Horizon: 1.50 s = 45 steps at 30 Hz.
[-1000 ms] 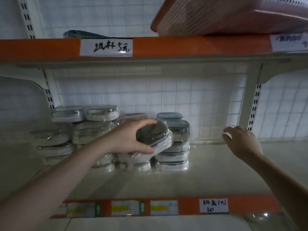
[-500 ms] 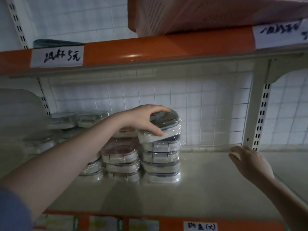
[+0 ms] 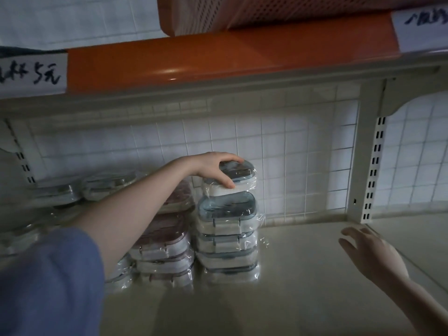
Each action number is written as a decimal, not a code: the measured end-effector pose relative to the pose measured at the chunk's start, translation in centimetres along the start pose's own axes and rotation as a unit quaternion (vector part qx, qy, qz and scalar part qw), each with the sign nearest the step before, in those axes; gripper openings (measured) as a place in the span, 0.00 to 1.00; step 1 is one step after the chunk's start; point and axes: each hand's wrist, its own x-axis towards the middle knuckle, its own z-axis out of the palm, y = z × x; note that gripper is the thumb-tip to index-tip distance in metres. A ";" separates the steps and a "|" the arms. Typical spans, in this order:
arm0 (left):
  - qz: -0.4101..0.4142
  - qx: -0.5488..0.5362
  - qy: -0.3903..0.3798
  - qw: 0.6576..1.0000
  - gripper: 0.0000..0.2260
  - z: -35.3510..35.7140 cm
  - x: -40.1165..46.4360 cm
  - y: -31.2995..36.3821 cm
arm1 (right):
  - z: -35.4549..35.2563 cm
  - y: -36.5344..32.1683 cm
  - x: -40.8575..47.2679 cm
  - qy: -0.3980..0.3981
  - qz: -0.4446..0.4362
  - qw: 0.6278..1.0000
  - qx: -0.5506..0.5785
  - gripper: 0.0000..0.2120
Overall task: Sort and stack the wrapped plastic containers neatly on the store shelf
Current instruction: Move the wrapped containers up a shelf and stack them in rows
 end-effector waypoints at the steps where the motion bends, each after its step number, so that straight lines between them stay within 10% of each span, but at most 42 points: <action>1: 0.000 -0.007 -0.003 1.000 0.36 0.1 0.5 -0.2 | 0.1 0.1 0.0 -0.001 0.002 1.000 -0.005 0.13; 19: -0.013 0.056 -0.052 0.997 0.31 -0.1 2.3 -2.0 | 0.5 0.5 0.5 0.011 0.012 1.000 -0.010 0.12; 45: -0.174 0.146 0.322 0.919 0.24 9.8 -12.4 8.2 | -3.3 1.3 -4.5 0.033 -0.079 0.996 -0.017 0.15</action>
